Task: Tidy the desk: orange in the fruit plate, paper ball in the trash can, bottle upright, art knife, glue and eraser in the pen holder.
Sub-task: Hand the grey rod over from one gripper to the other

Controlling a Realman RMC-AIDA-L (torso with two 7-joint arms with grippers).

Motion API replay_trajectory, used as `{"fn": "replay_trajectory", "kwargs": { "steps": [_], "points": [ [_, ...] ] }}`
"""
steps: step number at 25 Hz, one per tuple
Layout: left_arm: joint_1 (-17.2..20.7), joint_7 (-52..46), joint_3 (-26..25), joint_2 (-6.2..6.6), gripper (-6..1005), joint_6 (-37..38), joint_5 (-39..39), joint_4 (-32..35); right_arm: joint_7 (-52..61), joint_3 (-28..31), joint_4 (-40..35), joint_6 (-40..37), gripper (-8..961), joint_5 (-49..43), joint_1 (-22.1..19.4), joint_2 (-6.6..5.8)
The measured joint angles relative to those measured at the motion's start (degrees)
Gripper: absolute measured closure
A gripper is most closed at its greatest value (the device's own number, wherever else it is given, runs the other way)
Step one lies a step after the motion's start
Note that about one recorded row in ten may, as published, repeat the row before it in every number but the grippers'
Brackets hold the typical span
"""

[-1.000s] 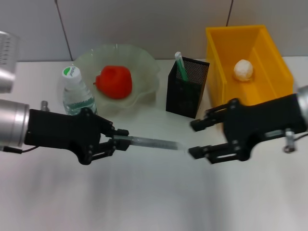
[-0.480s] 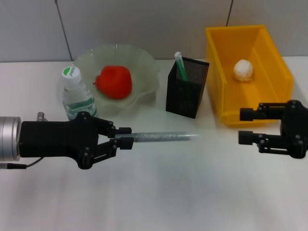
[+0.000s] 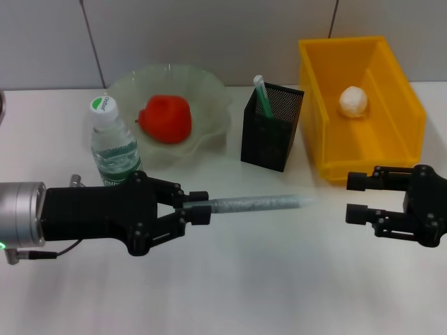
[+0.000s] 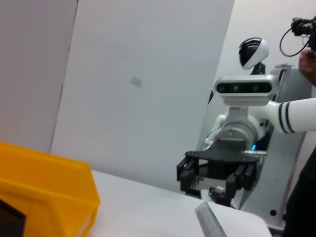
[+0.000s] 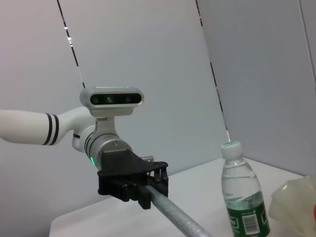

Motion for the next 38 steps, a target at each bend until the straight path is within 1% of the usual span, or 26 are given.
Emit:
{"fn": "replay_trajectory", "kwargs": {
  "steps": [4, 11, 15, 17, 22, 38],
  "points": [
    [-0.2, 0.5, 0.2, -0.38, 841, 0.5, -0.1, -0.9, -0.8, -0.5, 0.6, 0.2, 373, -0.2, 0.4, 0.02],
    [-0.2, 0.5, 0.3, -0.82, 841, 0.7, -0.2, -1.5, -1.7, -2.4, 1.7, -0.4, 374, -0.2, 1.5, 0.42],
    [-0.5, 0.5, 0.3, -0.85, 840, 0.8, -0.2, -2.1, -2.4, -2.5, 2.4, -1.1, 375, -0.2, 1.9, 0.63],
    [-0.7, 0.7, 0.3, -0.87, 840, 0.9, -0.2, -2.5, -2.7, -3.4, 2.6, -1.3, 375, -0.2, 2.2, 1.03],
    [-0.8, 1.3, 0.5, -0.90, 839, 1.1, -0.2, -3.5, -3.0, -4.6, 2.8, -0.7, 376, -0.2, 2.5, 1.29],
    [-1.2, 1.8, 0.6, -0.91, 838, 1.4, 0.0, -4.7, -3.5, -5.4, 3.0, -1.2, 378, -0.2, 3.3, 1.45]
  ]
}}
